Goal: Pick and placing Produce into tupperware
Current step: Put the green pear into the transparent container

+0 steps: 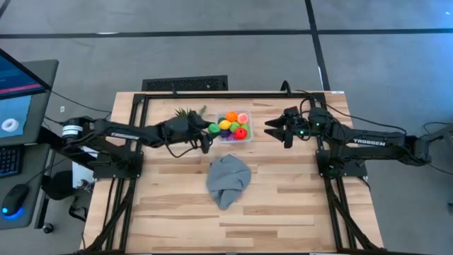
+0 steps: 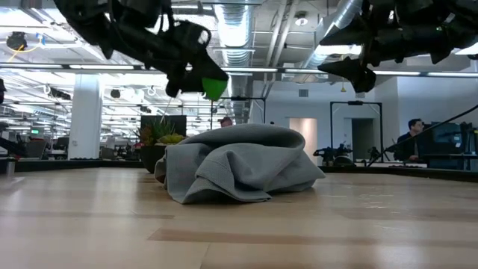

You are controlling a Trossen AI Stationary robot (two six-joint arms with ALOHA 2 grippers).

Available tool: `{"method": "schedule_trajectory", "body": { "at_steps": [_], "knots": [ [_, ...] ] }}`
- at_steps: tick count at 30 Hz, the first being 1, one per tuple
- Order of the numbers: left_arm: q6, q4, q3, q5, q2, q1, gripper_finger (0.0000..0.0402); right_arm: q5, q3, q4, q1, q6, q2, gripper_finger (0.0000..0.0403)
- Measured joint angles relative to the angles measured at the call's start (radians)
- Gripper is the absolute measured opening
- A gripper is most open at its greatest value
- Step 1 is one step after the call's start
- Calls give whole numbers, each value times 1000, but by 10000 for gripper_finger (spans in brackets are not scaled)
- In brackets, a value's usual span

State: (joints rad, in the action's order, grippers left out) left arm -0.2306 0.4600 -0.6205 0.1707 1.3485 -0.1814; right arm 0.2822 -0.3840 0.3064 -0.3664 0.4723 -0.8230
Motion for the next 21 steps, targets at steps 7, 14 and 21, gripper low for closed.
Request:
{"method": "schedule_trajectory", "body": {
  "at_steps": [7,14,21],
  "knots": [
    [-42,122,1,-108,153,-12,220,-22,0,31,2,24,0,281],
    [-57,230,-24,-114,247,-16,220,-26,0,23,33,37,0,281],
    [-39,190,-94,-125,306,-48,220,-82,0,16,59,36,0,281]
  ]
}}
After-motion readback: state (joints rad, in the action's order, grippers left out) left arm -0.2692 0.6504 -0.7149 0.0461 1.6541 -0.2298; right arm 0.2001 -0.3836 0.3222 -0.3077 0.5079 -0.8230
